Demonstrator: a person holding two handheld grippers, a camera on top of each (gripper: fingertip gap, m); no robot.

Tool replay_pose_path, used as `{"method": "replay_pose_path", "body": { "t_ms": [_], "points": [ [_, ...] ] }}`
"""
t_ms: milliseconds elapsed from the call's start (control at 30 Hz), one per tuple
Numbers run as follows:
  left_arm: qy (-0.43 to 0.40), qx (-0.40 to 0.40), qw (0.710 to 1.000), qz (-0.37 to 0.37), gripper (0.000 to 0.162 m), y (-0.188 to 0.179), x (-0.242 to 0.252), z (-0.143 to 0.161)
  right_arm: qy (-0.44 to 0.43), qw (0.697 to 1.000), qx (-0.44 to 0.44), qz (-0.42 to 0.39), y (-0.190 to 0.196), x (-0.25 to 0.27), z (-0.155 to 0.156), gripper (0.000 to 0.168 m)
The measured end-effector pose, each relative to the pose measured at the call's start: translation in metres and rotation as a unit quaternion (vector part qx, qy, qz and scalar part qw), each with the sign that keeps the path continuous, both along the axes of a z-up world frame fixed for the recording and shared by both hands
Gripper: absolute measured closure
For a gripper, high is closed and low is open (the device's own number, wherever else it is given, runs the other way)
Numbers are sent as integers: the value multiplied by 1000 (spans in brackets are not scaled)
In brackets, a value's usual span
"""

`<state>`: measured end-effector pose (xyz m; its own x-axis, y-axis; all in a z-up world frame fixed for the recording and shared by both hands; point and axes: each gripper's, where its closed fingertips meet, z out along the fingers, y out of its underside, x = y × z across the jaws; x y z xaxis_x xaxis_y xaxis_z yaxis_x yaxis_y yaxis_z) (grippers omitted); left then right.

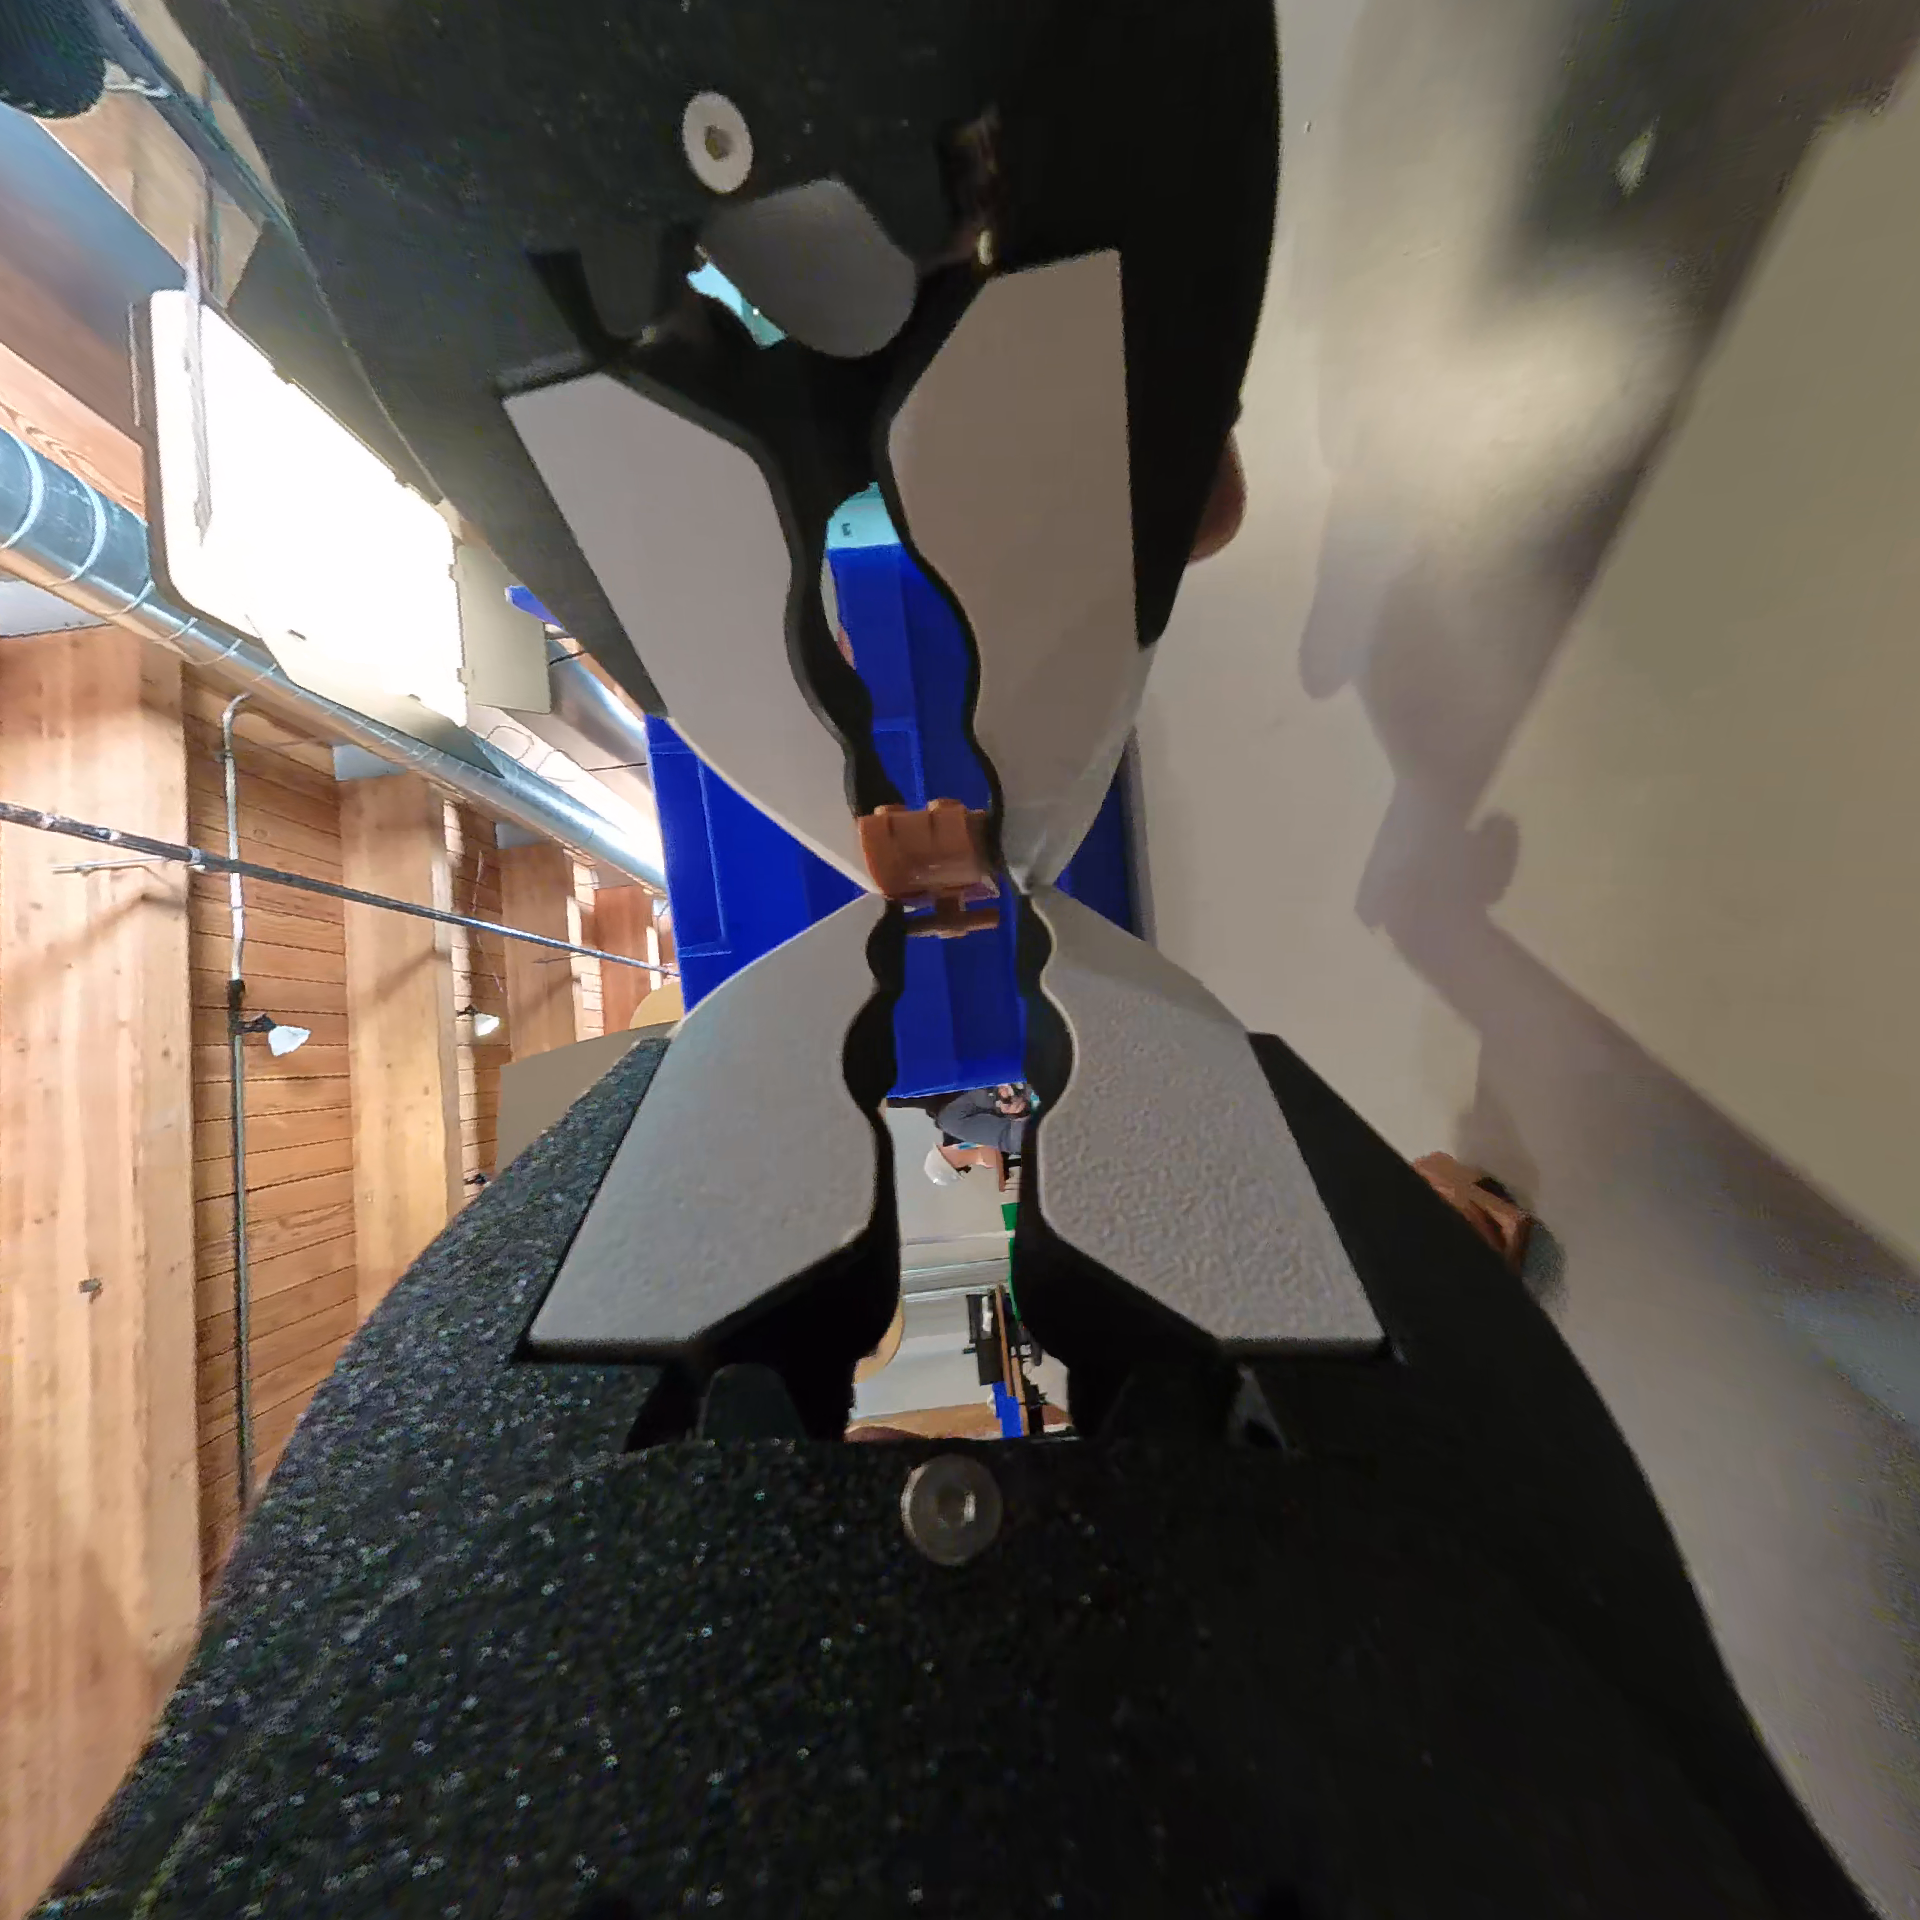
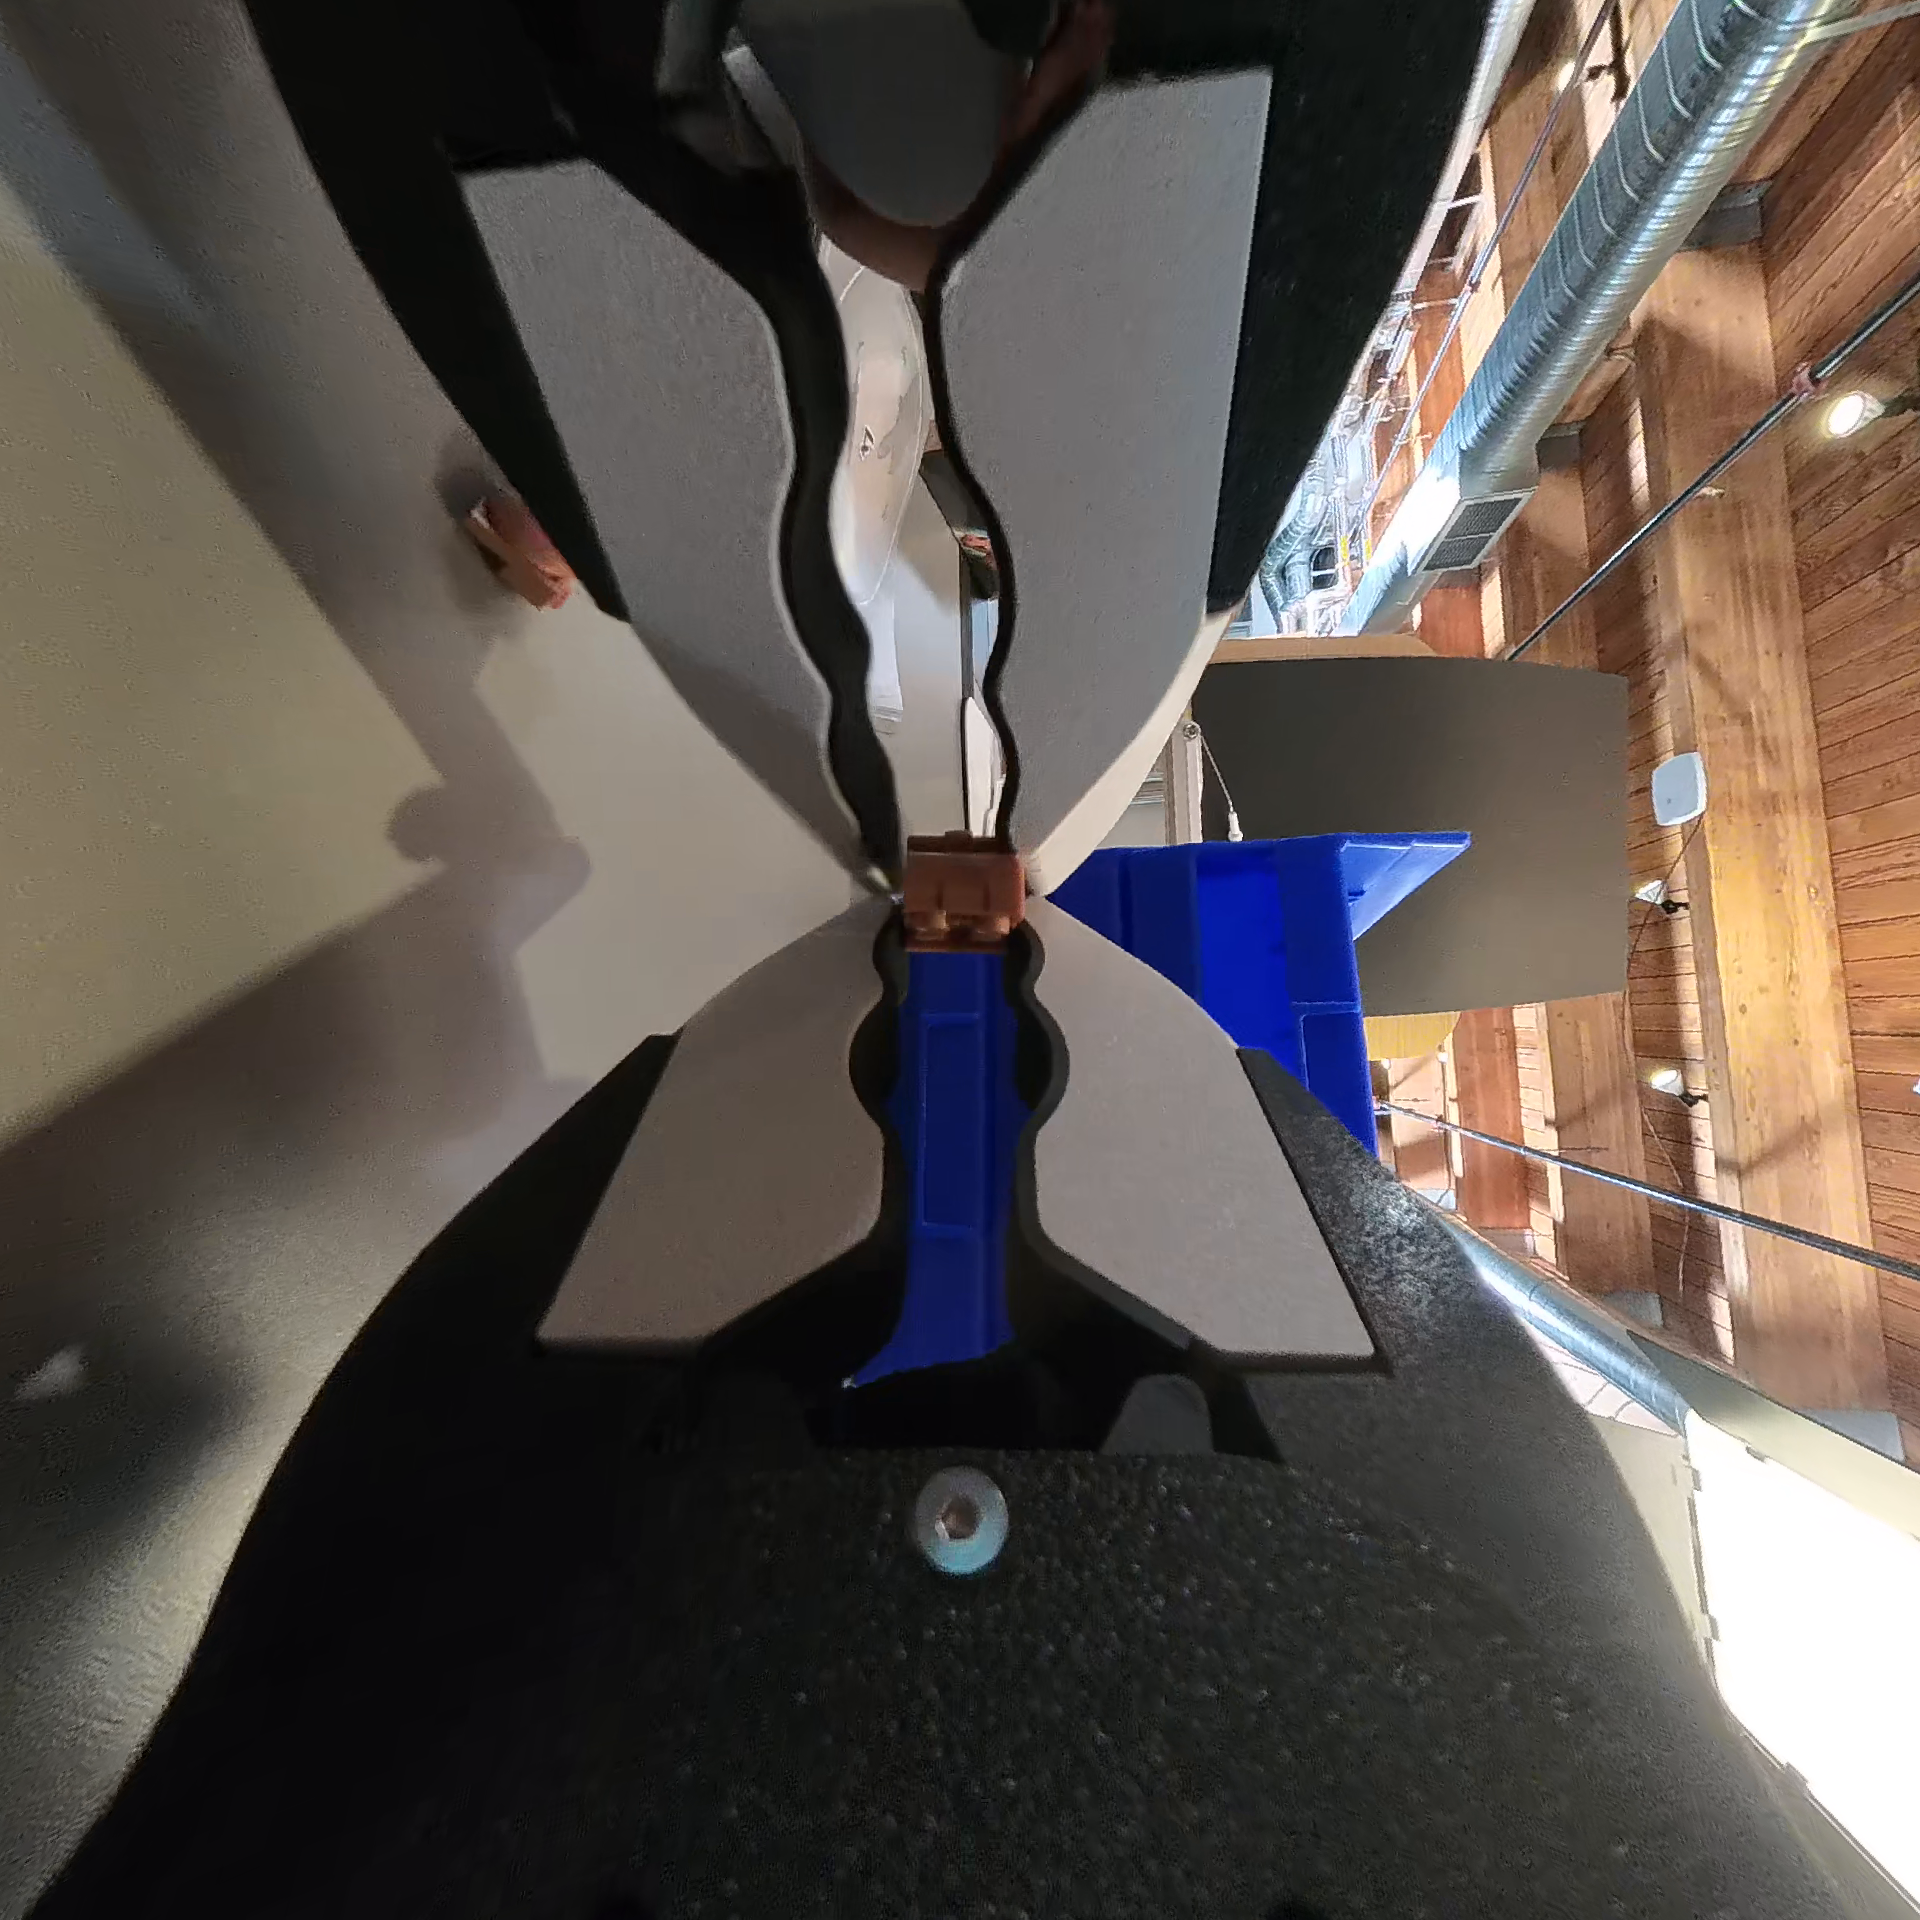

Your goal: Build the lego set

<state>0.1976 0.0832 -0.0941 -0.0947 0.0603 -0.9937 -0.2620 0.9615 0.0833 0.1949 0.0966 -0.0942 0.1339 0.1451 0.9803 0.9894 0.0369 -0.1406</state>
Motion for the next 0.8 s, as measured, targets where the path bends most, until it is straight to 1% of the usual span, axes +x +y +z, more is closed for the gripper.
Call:
{"method": "replay_pose_path", "body": {
  "t_ms": [33,200,533,567,633,733,800],
  "points": [
    [-4,6,1000,1,146,0,0,2,-1,1000,1,0,0,0,0,151],
    [-8,11,1000,13,146,0,-2,6,7,1000,11,-8,0,-1,4,151],
    [-41,-43,997,43,146,1,-4,14,51,998,31,-22,-1,0,12,151],
    [-47,-48,997,50,147,3,-5,15,57,997,34,-31,0,4,13,152],
    [-50,-58,993,89,147,20,-9,17,68,995,30,-63,2,21,14,151],
    [-62,-72,992,78,147,23,-10,22,72,995,29,-60,0,28,13,151],
    [-55,-84,992,73,146,20,-8,19,70,996,25,-53,0,26,11,151]
  ]
}}
